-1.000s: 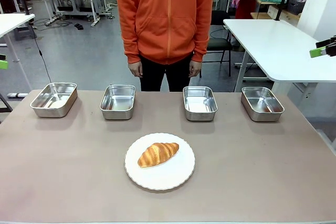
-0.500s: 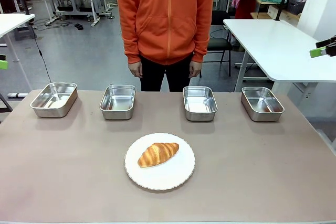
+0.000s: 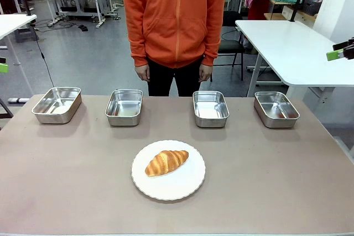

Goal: Place the bread in the container.
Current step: Place the Butter Roll into the Airtight Container indicated by the human.

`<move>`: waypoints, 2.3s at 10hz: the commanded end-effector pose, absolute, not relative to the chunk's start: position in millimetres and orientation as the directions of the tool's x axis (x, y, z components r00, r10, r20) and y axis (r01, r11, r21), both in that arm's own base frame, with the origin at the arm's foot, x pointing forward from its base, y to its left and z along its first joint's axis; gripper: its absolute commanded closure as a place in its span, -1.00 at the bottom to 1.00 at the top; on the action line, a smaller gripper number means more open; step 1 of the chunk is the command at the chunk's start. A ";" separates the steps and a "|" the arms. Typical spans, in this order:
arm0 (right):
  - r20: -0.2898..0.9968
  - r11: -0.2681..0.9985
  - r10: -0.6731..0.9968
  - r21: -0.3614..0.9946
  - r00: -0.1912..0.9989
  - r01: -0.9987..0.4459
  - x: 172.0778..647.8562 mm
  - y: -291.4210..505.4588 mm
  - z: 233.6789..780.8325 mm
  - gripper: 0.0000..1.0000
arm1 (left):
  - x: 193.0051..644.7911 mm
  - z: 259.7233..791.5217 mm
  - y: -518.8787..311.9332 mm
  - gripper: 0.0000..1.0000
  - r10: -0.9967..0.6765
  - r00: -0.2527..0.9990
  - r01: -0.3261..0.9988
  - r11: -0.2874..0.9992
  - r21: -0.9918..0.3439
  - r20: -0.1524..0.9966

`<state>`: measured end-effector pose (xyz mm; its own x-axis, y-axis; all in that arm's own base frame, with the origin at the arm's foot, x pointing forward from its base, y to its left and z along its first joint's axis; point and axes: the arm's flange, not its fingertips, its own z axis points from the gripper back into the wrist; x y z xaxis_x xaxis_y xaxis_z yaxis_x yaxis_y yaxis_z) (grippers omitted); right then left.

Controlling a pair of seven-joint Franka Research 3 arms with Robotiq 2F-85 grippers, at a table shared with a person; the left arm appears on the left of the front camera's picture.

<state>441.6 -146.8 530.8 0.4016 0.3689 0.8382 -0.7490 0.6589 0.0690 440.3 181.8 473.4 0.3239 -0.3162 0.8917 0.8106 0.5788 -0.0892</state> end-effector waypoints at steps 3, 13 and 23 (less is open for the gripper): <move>0.845 0.656 0.364 0.066 0.392 -0.752 441.5 -145.7 533.0 -1.00 | 438.5 474.6 183.0 -1.00 -0.315 0.306 0.817 0.571 -0.079 0.898; 0.845 0.656 0.364 0.066 0.392 -0.752 441.5 -145.7 533.0 -1.00 | 438.5 474.6 183.0 -1.00 -0.315 0.306 0.817 0.571 -0.079 0.898; 0.845 0.656 0.364 0.066 0.392 -0.752 441.5 -145.7 533.0 -1.00 | 438.5 474.6 183.0 -1.00 -0.315 0.306 0.817 0.571 -0.079 0.898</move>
<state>441.6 -146.8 530.8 0.4016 0.3689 0.8382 -0.7490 0.6589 0.0689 440.3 181.8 473.4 0.3239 -0.3162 0.8917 0.8106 0.5788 -0.0892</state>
